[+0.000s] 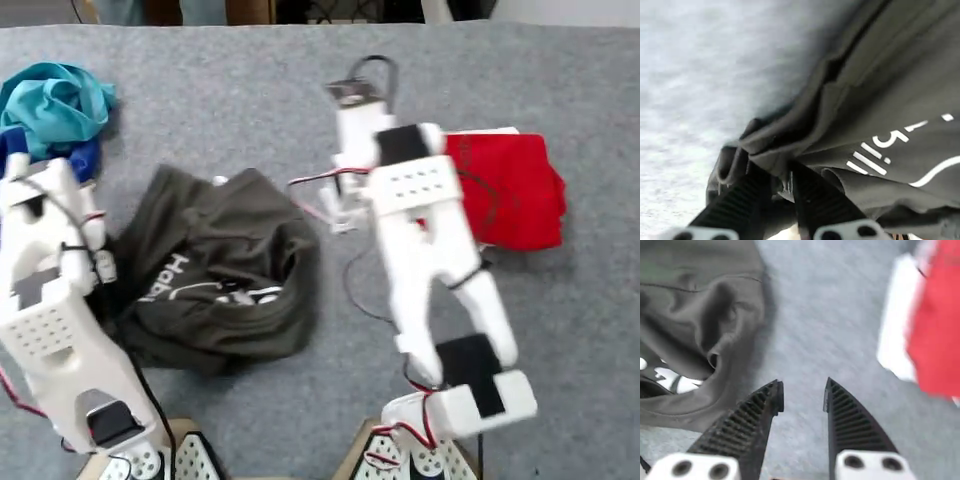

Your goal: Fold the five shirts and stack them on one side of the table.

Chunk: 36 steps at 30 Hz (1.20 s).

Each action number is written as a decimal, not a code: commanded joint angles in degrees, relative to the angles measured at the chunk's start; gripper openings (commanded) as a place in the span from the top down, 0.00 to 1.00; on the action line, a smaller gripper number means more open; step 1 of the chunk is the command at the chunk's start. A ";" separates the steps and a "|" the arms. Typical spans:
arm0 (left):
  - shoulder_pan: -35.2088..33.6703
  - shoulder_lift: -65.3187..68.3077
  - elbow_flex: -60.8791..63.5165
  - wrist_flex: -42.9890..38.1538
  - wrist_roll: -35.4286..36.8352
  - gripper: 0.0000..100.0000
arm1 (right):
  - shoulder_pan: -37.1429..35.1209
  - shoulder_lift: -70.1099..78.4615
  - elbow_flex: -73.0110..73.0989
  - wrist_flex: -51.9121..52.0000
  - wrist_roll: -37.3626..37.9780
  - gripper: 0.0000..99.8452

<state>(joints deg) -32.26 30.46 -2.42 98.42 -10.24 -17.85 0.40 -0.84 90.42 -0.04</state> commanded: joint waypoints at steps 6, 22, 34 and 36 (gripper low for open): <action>-12.53 -0.35 -0.66 1.93 -10.02 0.97 | -16.44 19.12 -25.71 -1.76 -0.97 0.85; -17.98 -24.53 -0.04 -1.05 -4.48 0.77 | -29.71 62.99 -84.26 5.19 -0.97 0.86; -24.13 -20.92 2.42 -8.35 3.69 0.77 | -32.97 74.59 -91.82 4.22 -0.97 0.86; -24.13 -20.48 2.42 -8.26 3.69 0.77 | -32.62 75.74 -91.91 3.96 -0.97 0.87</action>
<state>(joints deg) -56.09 10.15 0.13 90.33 -7.34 -50.20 76.26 -89.89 95.25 -0.57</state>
